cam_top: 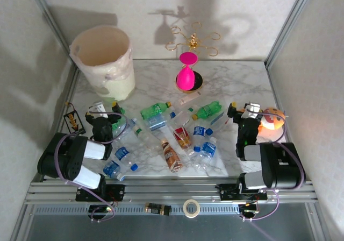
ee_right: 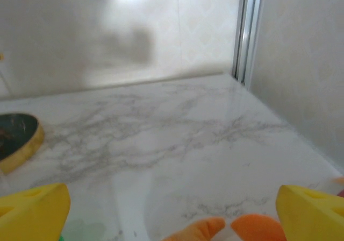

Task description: Put the plastic bottles in the bin

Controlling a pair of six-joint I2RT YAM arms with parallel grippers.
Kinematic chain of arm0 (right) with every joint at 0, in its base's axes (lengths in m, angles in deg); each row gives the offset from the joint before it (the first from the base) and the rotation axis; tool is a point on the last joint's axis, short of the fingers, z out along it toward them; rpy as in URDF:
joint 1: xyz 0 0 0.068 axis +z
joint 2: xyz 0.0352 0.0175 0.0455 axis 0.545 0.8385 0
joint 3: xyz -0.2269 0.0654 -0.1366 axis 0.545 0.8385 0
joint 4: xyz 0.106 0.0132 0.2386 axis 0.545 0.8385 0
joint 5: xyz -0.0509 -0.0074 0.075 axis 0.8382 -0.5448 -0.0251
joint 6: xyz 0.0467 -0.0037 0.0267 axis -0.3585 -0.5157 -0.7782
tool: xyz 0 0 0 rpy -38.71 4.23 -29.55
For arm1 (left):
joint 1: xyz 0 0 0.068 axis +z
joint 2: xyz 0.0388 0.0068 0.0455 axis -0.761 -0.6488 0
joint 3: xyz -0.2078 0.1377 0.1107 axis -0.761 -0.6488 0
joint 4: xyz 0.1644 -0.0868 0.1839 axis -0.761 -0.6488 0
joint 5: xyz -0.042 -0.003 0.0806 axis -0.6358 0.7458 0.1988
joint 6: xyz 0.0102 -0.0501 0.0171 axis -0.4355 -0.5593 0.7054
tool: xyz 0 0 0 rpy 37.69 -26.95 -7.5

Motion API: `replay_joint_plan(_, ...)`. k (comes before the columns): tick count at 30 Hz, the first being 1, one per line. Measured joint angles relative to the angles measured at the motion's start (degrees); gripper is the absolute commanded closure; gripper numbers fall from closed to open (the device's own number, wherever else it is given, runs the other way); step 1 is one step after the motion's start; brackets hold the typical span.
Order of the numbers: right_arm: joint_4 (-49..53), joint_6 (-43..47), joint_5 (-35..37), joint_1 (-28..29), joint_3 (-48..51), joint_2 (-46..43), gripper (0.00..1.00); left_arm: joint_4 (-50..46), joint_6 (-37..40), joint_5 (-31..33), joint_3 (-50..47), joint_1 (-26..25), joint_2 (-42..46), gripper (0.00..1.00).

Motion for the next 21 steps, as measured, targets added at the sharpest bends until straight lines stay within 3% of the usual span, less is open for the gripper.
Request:
replay_joint_plan(4, 10.62, -3.28, 1.44, 0.04, -3.19, -8.55, 0.01, -8.76, -0.98, 4.68, 4.31, -1.66, 7.45, 0.00)
replay_joint_plan(8, 26.86, -9.66, 1.29, 0.85, -9.18, -14.80, 0.01, -17.53, -6.93, 5.55, 7.72, -2.05, 14.73, 0.00)
replay_joint_plan(15, 55.25, -22.29, -2.62, 2.21, -19.30, -18.64, 0.01, -27.67, -21.57, -2.80, 8.13, -3.72, 22.91, 0.00)
replay_joint_plan(21, 69.09, -31.39, -10.25, 2.99, -20.41, -19.34, 0.01, -29.73, -30.38, -7.96, 8.11, -13.81, 23.50, 0.01)
